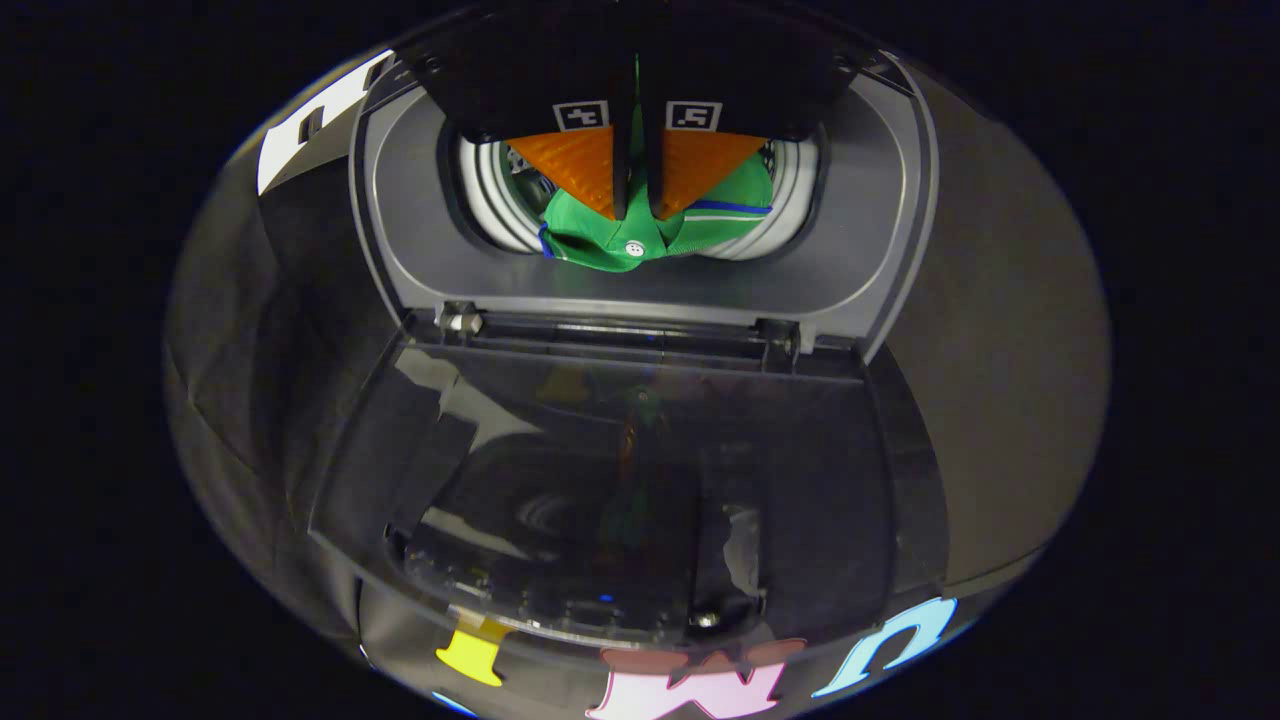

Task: Put the clothes into the washing machine and then close the washing machine lid.

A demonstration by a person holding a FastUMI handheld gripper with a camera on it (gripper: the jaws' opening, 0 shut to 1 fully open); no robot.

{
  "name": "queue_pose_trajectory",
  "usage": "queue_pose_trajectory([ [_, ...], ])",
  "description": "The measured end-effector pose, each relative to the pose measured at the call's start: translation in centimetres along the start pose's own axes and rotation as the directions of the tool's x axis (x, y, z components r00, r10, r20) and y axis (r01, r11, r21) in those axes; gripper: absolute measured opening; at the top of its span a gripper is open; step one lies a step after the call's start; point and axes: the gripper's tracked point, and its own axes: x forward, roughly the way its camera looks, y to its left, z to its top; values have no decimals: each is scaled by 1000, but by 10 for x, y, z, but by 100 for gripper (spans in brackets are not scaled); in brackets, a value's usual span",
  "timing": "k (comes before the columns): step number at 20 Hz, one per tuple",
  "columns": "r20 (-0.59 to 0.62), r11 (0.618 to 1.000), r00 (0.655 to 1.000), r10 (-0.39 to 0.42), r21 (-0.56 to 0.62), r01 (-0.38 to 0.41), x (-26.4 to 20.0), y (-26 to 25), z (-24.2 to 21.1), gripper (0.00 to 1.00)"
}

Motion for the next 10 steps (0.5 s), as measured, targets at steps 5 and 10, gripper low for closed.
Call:
queue_pose_trajectory([
  [5, -111, 999, 993, 45, 27, -42, 16, -5, -24, 6],
  [10, -176, 997, 982, 65, 45, -58, 24, -5, -40, 6],
])
